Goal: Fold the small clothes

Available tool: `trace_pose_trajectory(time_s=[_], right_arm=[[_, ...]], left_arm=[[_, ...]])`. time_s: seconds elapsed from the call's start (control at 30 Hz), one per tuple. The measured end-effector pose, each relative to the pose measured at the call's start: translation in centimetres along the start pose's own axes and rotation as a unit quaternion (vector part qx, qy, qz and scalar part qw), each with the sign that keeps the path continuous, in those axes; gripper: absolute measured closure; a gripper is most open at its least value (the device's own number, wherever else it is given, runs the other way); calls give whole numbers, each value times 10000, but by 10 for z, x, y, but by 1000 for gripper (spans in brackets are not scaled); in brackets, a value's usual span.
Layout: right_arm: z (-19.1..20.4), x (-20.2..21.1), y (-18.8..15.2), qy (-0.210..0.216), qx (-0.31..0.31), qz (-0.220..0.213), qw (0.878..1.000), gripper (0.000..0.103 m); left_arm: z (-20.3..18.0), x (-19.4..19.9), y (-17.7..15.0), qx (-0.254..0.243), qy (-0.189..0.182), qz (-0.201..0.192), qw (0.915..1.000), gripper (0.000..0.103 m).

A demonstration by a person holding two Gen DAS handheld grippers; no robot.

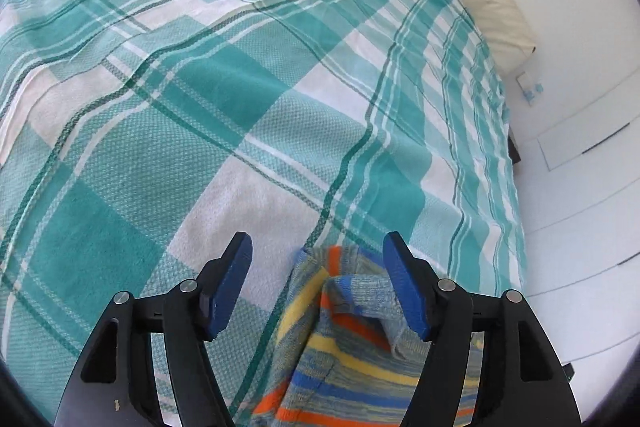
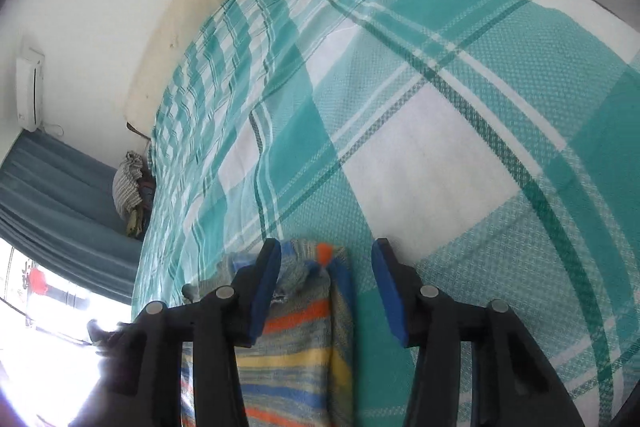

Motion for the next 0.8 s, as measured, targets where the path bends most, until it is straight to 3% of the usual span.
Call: trace_pose_trajectory(time_s=[0.07,0.17,0.2,0.27,0.3,0.33,0.37,0.4,0.47,0.53,0.57,0.63,0.73,0.77,0.8], right_arm=[[19,16,-3,-110,662,-12,9977,54],[62,27,-30,-222,2029,417,9781,54],[76,22,-45,-212,2418,729,9673,54],[91,-3,-83,-195,2845,1769,9420,54],[96,-22,-99,-245,2879,2262,9303,55],[96,-43,-109,-360,2841,2611,9219,55],[92,-60,-113,-568,2784,2652,9214,55],[94,-77,-103,-711,2677,2387,9307,55],[100,-93,-69,-987,2484,1482,9522,55],[109,-84,-50,-948,2187,868,9673,55],[115,-76,-51,-782,2088,792,9716,55],[121,-58,-70,-711,2379,989,9636,54],[115,-25,-121,-881,3246,1454,9305,51],[107,-13,-143,-860,3423,1639,9212,50],[92,-1,-166,-901,3546,1824,9126,49]], left_arm=[[-4,19,-15,-782,147,-100,9968,34],[-26,38,-60,-2102,97,-50,9776,34],[-34,37,-77,-2444,31,100,9696,33],[-49,23,-101,-2919,71,432,9554,31],[-57,11,-106,-3065,172,575,9500,31],[-63,-4,-102,-3049,324,619,9498,31],[-68,-15,-92,-2880,463,605,9546,32],[-70,-23,-79,-2605,562,548,9623,32],[-66,-24,-55,-1942,617,391,9782,32],[-63,-11,-52,-1574,341,331,9864,31],[-64,-2,-59,-1669,191,338,9852,29],[-60,13,-89,-2400,385,325,9695,28],[-34,24,-158,-3659,932,434,9249,28],[-13,25,-178,-3860,1231,531,9127,28],[7,29,-192,-3910,1458,562,9070,28]])
Point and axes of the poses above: each gripper's, at about its wrist camera, not at the fingertips, and x roughly against the way its jaws point, z to its left, y to its top, the point moved 10 cm from there along -x, roughly the way its jaws point, and after that the axes turned 4 degrees about y, right-handed, at the moved point
